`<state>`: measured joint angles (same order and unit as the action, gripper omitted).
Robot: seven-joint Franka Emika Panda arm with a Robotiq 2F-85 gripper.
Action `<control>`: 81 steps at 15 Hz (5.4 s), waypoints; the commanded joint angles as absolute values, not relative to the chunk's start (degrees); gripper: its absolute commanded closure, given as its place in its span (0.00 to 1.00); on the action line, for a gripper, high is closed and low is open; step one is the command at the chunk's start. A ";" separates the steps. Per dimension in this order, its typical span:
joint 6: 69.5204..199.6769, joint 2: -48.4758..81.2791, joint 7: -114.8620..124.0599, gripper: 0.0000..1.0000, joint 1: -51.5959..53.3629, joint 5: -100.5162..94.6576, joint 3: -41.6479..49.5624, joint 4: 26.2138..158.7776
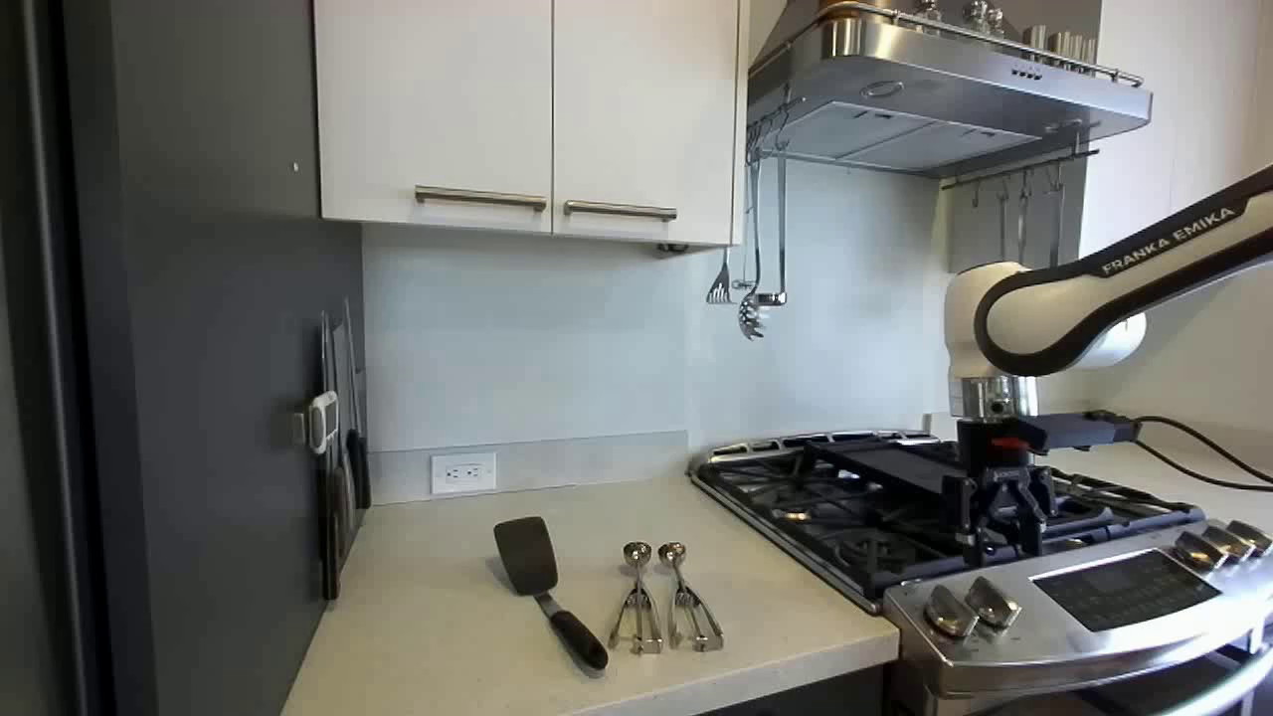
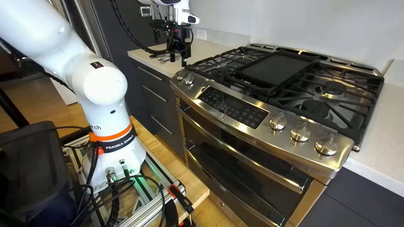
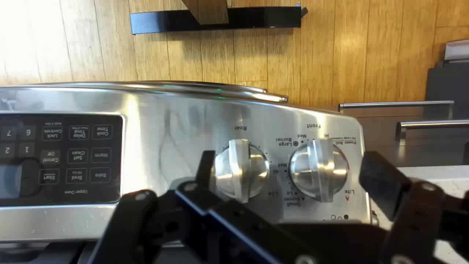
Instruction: Turn on the lights above the stove
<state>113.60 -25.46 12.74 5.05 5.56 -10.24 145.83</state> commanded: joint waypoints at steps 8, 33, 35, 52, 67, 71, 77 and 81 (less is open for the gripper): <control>113.53 -25.31 12.89 0.00 5.49 5.35 -9.81 145.78; 116.31 -59.66 11.33 0.00 -3.96 2.75 -0.83 141.16; 119.70 -62.23 11.34 0.00 -5.31 2.33 -0.54 139.92; 142.50 -59.82 5.02 0.00 -8.00 -0.48 4.05 127.35; 148.07 -44.18 -1.52 0.00 -11.19 -3.85 6.54 101.09; 152.03 -46.51 -0.29 0.00 -10.75 -2.87 6.62 105.57; 153.33 -45.07 -1.08 0.00 -10.07 -3.08 6.44 105.86; 156.62 -40.14 -0.99 0.28 -9.03 -2.86 5.24 103.96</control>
